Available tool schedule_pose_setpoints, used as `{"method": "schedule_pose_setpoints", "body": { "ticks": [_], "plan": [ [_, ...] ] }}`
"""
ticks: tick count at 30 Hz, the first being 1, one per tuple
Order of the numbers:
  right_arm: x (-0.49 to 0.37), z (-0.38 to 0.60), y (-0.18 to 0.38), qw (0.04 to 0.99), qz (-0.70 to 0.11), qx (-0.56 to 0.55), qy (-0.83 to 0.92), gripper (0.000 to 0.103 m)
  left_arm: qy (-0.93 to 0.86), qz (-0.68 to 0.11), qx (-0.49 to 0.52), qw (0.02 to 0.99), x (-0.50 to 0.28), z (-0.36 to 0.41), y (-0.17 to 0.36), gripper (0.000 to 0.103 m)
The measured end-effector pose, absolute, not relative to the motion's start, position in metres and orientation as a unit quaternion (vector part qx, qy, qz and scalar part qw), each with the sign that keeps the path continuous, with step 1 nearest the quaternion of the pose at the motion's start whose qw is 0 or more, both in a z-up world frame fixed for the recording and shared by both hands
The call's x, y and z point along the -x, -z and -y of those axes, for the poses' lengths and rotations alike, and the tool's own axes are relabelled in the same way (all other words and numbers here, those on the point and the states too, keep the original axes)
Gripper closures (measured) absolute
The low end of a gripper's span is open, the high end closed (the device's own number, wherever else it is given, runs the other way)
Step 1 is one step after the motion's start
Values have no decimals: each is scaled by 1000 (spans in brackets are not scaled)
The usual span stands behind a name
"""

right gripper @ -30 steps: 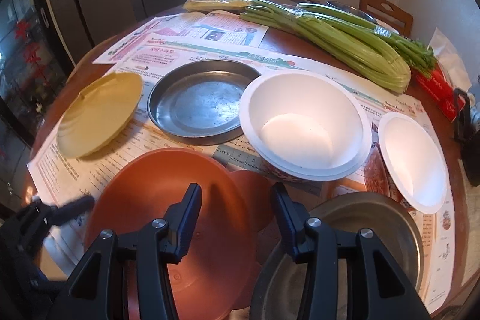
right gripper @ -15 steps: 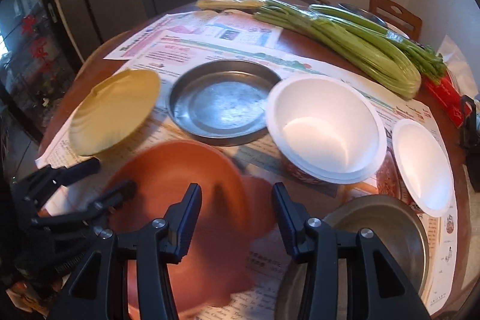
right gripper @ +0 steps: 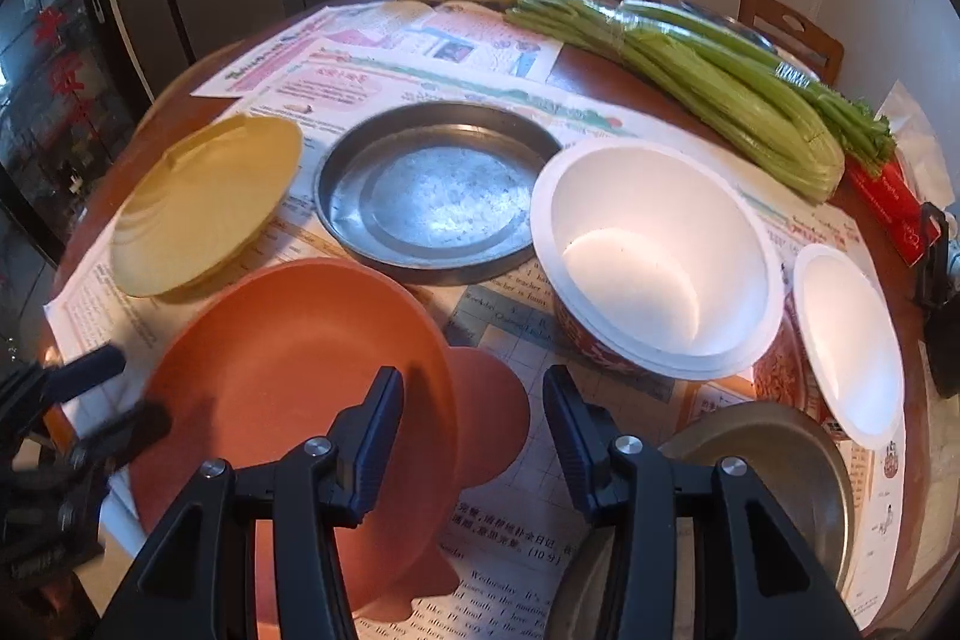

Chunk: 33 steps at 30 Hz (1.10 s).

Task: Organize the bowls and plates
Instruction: 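Move the left gripper to the orange plate and grasp its rim, then lift the orange plate with the left gripper over the yellow plate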

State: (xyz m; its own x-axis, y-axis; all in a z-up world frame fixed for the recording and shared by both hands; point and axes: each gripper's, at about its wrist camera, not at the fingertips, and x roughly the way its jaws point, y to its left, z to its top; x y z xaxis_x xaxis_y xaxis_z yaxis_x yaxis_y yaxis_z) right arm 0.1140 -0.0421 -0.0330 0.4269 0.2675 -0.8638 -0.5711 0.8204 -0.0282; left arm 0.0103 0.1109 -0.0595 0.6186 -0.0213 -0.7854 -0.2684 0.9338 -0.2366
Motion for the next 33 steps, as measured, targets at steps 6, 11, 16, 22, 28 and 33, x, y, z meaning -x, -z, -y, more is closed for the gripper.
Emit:
{"method": "schedule_pose_setpoints", "body": {
  "ticks": [6,11,16,22,28,33],
  "plan": [
    [-110,41,35,816,-483,138,-285,54,-56,-434,160,885,-10,-88,60,36],
    [-100,42,34,810,-488,124,-302,51,-46,-433,156,887,-12,-79,60,36],
    [-89,52,31,805,-490,90,-323,51,-65,-422,165,889,-9,-91,55,36],
    [-78,50,28,802,-485,73,-340,51,-75,-404,157,898,-2,-101,41,36],
    [-69,44,9,806,-467,61,-359,51,-91,-388,159,903,2,-118,28,36],
    [-65,33,-13,812,-445,65,-372,51,-99,-376,160,907,1,-134,14,36]
  ]
}}
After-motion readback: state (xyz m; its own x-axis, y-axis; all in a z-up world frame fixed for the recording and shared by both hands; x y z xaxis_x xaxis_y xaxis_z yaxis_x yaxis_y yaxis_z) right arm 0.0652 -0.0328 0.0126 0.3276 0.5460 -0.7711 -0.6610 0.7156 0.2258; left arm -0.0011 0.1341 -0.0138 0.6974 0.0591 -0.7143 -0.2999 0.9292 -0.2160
